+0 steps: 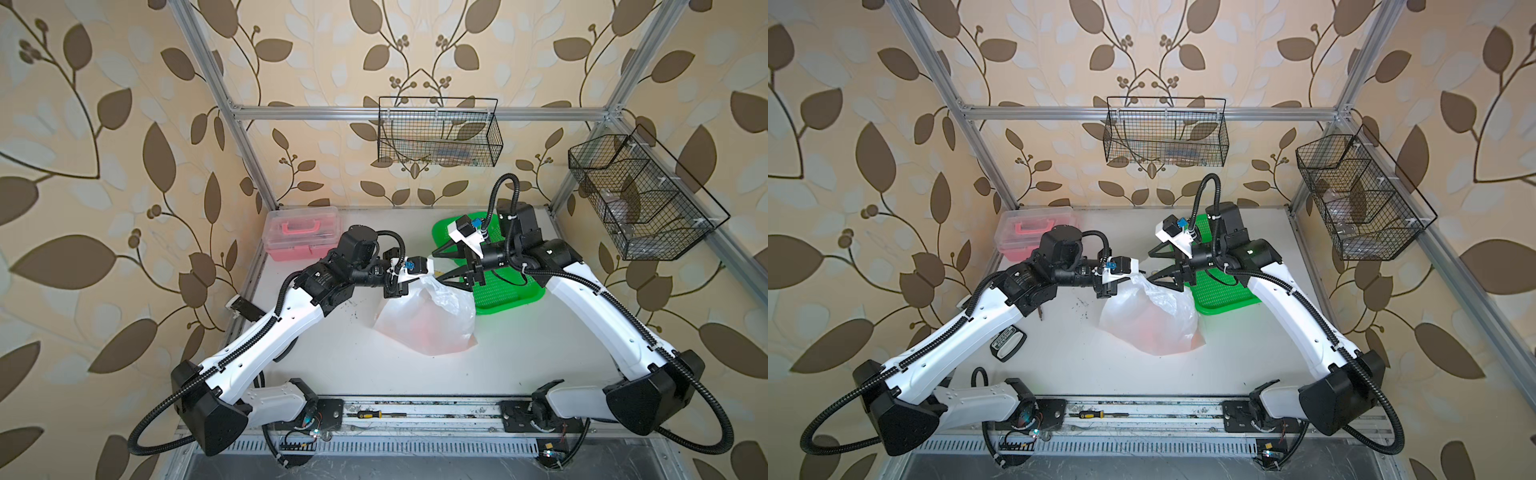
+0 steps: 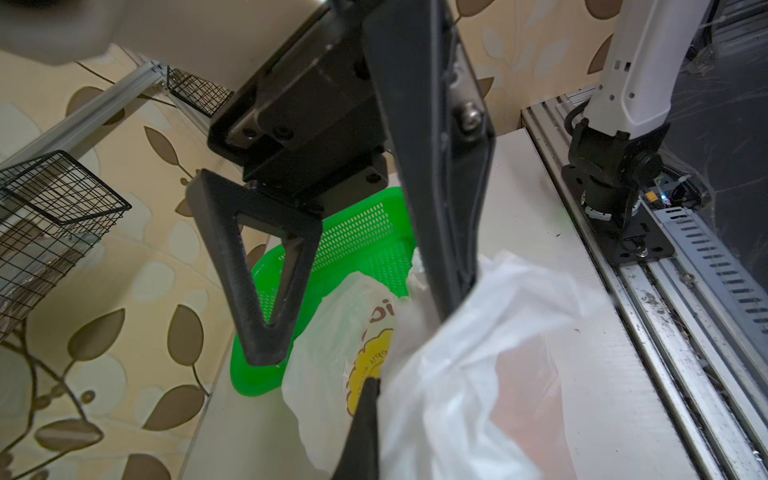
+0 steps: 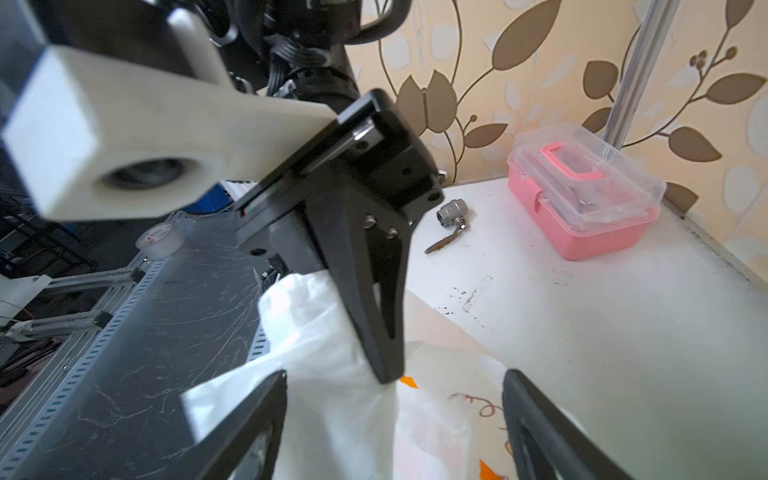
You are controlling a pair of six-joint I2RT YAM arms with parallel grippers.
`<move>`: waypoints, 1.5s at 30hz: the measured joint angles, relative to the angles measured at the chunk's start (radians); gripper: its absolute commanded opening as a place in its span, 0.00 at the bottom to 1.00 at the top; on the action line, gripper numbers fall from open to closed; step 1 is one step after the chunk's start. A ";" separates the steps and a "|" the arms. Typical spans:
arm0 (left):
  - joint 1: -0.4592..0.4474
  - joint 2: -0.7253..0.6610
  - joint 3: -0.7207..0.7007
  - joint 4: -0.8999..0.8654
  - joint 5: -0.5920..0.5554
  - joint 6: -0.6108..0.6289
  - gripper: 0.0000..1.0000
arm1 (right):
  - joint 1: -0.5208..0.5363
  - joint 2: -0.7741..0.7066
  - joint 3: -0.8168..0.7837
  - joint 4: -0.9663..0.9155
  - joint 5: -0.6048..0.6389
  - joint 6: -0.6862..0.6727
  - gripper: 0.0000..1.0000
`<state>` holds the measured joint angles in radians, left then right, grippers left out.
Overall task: Place the oranges into plastic bags & tie knots
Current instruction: Tie the plastic bag at the center of the board.
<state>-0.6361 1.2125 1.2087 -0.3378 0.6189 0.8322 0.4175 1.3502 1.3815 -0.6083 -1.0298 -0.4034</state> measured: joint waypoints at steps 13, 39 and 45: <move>-0.003 -0.026 -0.060 0.094 0.010 0.116 0.00 | 0.038 0.018 -0.010 -0.043 0.050 -0.011 0.74; -0.066 -0.101 -0.205 0.237 -0.038 0.492 0.00 | -0.066 -0.098 -0.052 -0.034 0.010 0.057 0.85; -0.079 -0.101 -0.216 0.244 -0.079 0.554 0.00 | -0.040 -0.077 -0.052 -0.024 0.044 0.079 0.80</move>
<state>-0.7151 1.1114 0.9928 -0.0937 0.5400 1.3857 0.3779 1.2732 1.3296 -0.6327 -0.9855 -0.3244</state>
